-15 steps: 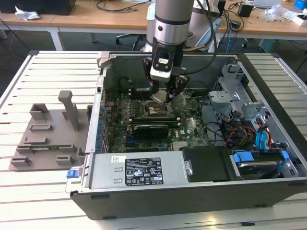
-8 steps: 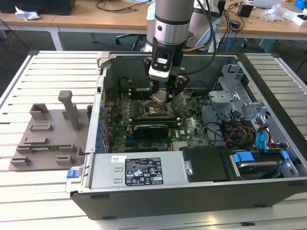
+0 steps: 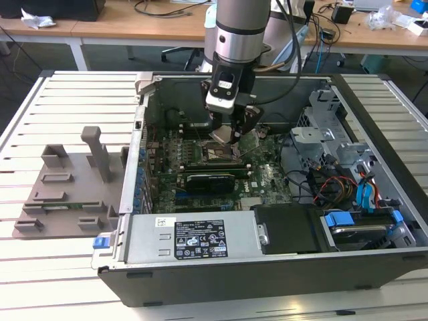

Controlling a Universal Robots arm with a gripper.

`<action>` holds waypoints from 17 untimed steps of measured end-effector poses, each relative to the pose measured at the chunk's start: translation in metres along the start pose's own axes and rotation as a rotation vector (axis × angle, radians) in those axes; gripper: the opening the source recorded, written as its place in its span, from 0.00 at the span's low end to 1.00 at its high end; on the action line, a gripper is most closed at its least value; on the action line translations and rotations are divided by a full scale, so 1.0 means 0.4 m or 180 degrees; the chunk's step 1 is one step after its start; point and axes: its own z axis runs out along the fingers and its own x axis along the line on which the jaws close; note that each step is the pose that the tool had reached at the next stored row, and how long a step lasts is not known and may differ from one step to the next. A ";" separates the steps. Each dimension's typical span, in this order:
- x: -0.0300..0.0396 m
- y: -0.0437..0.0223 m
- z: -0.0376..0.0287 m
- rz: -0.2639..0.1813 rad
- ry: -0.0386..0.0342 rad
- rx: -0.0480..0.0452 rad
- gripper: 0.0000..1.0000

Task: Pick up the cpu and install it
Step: 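Place the cpu into insertion slot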

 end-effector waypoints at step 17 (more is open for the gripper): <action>0.000 0.000 0.000 0.0277 0.0011 0.0005 0.55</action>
